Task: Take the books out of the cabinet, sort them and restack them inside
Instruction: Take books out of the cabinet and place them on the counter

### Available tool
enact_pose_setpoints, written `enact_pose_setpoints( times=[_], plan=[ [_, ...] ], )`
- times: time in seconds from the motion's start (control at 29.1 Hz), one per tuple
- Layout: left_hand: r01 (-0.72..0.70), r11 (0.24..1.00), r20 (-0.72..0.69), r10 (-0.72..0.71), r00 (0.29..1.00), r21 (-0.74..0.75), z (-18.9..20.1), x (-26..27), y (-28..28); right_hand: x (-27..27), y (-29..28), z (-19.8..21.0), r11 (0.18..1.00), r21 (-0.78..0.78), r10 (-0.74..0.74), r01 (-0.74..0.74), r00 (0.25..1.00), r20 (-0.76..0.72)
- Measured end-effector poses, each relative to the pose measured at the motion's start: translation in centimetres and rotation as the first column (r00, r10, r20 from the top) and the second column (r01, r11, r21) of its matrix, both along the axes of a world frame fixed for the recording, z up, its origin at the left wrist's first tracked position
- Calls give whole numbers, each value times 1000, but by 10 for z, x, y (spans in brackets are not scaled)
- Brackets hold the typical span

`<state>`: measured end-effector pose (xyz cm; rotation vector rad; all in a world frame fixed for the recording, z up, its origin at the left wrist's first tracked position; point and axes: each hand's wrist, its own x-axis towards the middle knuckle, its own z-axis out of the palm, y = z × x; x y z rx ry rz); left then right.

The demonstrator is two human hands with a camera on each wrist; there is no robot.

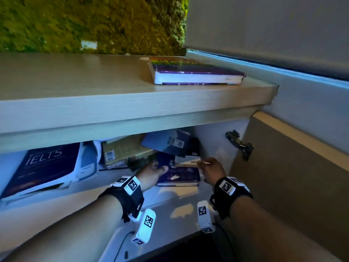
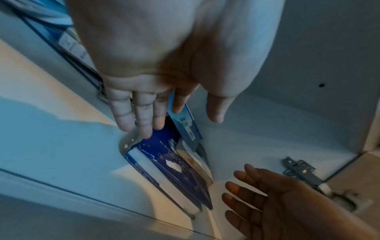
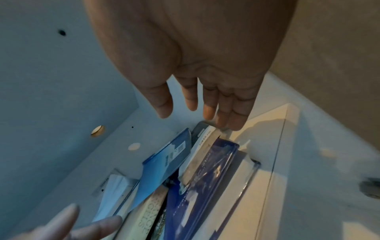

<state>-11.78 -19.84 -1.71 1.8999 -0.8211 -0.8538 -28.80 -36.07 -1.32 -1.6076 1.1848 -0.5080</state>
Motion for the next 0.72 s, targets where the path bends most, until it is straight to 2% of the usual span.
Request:
enact_pose_setpoints(
  times=[0.1, 0.17, 0.34, 0.38, 0.45, 0.55, 0.58, 0.65, 0.72],
  plan=[
    [-64, 992, 55, 70, 996, -110, -17, 12, -28, 21, -21, -27, 1000, 8, -28, 28, 997, 73],
    [-92, 982, 21, 96, 995, -164, -32, 25, -47, 36, -37, -51, 1000, -21, 3, 0, 994, 110],
    [-103, 992, 160, 113, 981, -66, -45, 30, -78, 45, -53, -68, 996, -88, 36, -30, 997, 73],
    [-123, 989, 160, 134, 978, -77, -48, 31, -84, 47, -57, -72, 997, -79, 22, -15, 996, 89],
    [-188, 975, 75, 198, 977, -120, -54, 30, -92, 50, -62, -74, 998, -51, 30, -25, 994, 103],
    [-329, 885, -260, 249, 933, -330, -58, 31, -100, 50, -69, -79, 994, -76, 83, -75, 990, 117],
    [-360, 838, -305, 245, 920, -411, -53, 29, -100, 48, -71, -80, 995, -67, 86, -78, 987, 134],
    [-456, 748, -286, 358, 889, -483, -43, 34, -97, 47, -75, -83, 995, -73, 79, -70, 987, 142],
    [-566, 680, -255, 509, 822, -467, -38, 47, -86, 48, -77, -88, 999, -16, 45, -42, 980, 196]
  ],
)
